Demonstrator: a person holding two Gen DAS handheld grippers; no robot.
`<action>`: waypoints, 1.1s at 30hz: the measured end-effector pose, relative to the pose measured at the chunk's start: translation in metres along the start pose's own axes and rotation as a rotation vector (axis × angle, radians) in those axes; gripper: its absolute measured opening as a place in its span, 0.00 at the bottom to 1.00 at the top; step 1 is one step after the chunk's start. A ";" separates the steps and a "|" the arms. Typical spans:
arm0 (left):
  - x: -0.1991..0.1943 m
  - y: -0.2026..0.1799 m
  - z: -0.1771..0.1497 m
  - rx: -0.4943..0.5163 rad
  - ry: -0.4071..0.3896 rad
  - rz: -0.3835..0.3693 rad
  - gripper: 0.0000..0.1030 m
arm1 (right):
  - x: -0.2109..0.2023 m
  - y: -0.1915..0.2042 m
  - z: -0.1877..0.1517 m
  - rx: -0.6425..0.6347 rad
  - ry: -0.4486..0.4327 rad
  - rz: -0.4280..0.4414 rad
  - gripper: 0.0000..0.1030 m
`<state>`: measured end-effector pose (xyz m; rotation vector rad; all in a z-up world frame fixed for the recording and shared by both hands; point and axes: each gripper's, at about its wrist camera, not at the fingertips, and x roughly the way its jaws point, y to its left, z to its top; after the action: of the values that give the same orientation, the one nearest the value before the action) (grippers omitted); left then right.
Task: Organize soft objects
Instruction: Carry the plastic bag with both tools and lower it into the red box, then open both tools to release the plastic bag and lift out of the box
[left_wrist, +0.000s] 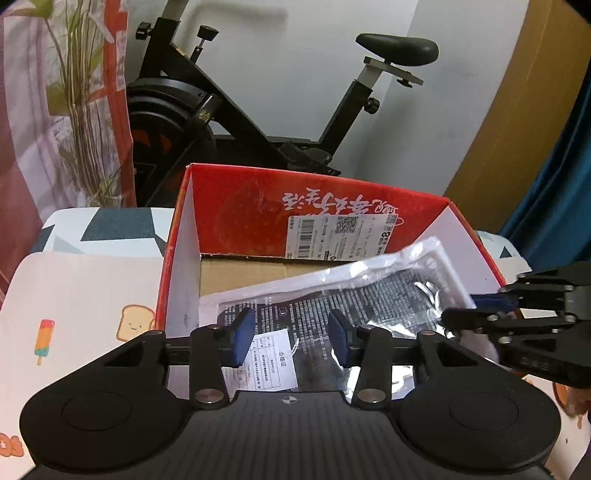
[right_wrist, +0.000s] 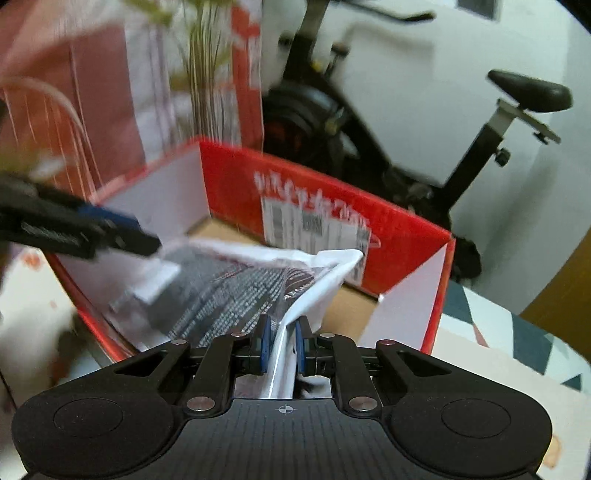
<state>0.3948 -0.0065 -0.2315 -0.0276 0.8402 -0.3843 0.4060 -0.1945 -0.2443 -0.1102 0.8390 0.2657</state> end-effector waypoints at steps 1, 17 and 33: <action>0.000 0.001 0.000 -0.006 -0.003 -0.004 0.45 | 0.005 -0.001 0.003 -0.003 0.034 -0.001 0.12; 0.009 0.003 -0.005 0.027 -0.009 -0.035 0.45 | 0.065 0.014 0.013 -0.148 0.348 -0.022 0.12; 0.014 -0.002 -0.008 0.100 0.016 0.007 0.45 | 0.079 0.008 0.007 -0.078 0.371 -0.009 0.13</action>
<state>0.3970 -0.0123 -0.2470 0.0714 0.8359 -0.4202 0.4588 -0.1710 -0.2984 -0.2407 1.1964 0.2739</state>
